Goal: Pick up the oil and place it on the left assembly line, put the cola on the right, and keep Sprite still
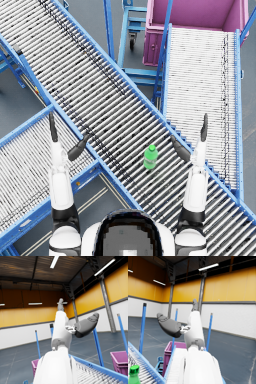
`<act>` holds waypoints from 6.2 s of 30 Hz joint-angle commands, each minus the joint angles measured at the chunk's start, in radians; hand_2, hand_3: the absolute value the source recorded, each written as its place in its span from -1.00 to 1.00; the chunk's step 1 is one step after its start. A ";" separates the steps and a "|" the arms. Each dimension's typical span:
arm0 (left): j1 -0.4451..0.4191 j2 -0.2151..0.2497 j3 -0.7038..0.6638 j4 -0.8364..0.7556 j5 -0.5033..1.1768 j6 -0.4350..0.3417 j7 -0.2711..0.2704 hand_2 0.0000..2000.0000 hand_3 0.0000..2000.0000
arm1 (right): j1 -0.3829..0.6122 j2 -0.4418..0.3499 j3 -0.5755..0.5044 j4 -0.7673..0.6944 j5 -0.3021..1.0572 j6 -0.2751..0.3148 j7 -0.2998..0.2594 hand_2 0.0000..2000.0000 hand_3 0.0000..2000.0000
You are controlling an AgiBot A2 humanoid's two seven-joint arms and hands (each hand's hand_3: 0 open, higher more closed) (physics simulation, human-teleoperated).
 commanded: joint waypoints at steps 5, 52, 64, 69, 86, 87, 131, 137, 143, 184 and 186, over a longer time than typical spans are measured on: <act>-0.002 0.001 -0.001 -0.002 0.000 0.000 0.000 -1.00 -1.00 | 0.007 0.000 -0.004 0.007 0.000 0.000 0.000 -1.00 -1.00; -0.107 -0.111 0.191 0.055 -0.417 0.065 0.065 -1.00 -1.00 | -0.048 0.107 0.211 -0.020 -0.359 0.064 -0.065 -1.00 -1.00; -0.158 -0.175 0.294 0.088 -0.641 0.100 0.100 -1.00 -1.00 | -0.070 0.171 0.325 -0.029 -0.552 0.099 -0.100 -1.00 -1.00; -0.159 -0.176 0.296 0.088 -0.646 0.101 0.100 -1.00 -1.00 | -0.070 0.172 0.327 -0.029 -0.557 0.100 -0.101 -1.00 -1.00; -0.159 -0.176 0.296 0.089 -0.647 0.101 0.101 -1.00 -1.00 | -0.070 0.173 0.328 -0.029 -0.558 0.100 -0.101 -1.00 -1.00; -0.159 -0.176 0.296 0.089 -0.647 0.101 0.101 -1.00 -1.00 | -0.070 0.173 0.328 -0.029 -0.558 0.100 -0.101 -1.00 -1.00; -0.159 -0.176 0.296 0.089 -0.647 0.101 0.101 -1.00 -1.00 | -0.070 0.173 0.328 -0.029 -0.558 0.100 -0.101 -1.00 -1.00; -0.159 -0.176 0.296 0.089 -0.647 0.101 0.101 -1.00 -1.00 | -0.070 0.173 0.328 -0.029 -0.558 0.100 -0.101 -1.00 -1.00; -0.159 -0.176 0.296 0.089 -0.647 0.101 0.101 -1.00 -1.00 | -0.070 0.173 0.328 -0.029 -0.558 0.100 -0.101 -1.00 -1.00; -0.159 -0.176 0.296 0.089 -0.647 0.101 0.101 -1.00 -1.00 | -0.070 0.173 0.328 -0.029 -0.558 0.100 -0.101 -1.00 -1.00; -0.159 -0.176 0.296 0.089 -0.647 0.101 0.101 -1.00 -1.00 | -0.070 0.173 0.328 -0.029 -0.558 0.100 -0.101 -1.00 -1.00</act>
